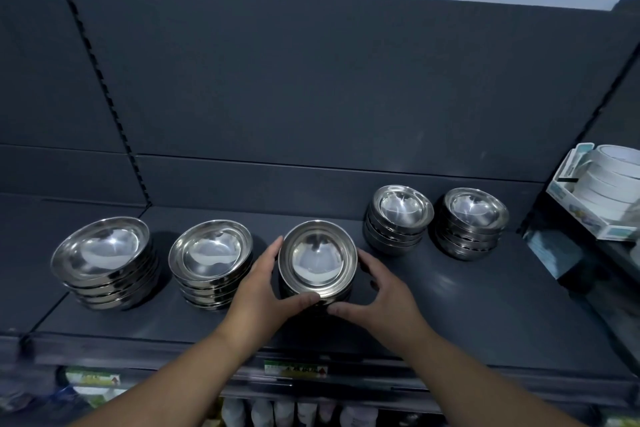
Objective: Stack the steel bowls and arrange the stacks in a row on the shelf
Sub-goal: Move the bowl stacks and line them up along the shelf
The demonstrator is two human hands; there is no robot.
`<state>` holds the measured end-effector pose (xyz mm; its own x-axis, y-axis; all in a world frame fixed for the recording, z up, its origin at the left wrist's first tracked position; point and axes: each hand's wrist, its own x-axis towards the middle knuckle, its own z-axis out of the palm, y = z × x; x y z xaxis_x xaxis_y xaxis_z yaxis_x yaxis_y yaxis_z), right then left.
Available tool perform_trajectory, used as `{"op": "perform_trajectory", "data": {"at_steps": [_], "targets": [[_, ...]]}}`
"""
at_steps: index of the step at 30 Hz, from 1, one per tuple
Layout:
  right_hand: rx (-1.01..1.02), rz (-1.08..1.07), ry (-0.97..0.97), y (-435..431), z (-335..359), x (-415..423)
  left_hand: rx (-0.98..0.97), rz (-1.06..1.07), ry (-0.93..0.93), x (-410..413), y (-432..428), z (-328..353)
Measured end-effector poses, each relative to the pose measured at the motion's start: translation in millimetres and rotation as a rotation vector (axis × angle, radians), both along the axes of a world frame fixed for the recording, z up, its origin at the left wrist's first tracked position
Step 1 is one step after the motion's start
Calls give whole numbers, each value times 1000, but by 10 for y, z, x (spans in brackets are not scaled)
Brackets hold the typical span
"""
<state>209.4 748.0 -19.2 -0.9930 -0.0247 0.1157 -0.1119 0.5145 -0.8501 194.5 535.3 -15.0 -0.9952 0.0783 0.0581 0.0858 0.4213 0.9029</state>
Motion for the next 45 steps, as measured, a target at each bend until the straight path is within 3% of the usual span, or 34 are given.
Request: {"op": "perform_trajectory", "data": {"at_steps": [11,24,45], "targets": [[19,-11,15,-12,78,-5,-162,-22,72,-5,37,164],[49,-43,22,-39,209,-53,-207,43,84,-27,44,189],[45,-23,6,48,-23,-18,95,-16,-45,17,12,-105]]}}
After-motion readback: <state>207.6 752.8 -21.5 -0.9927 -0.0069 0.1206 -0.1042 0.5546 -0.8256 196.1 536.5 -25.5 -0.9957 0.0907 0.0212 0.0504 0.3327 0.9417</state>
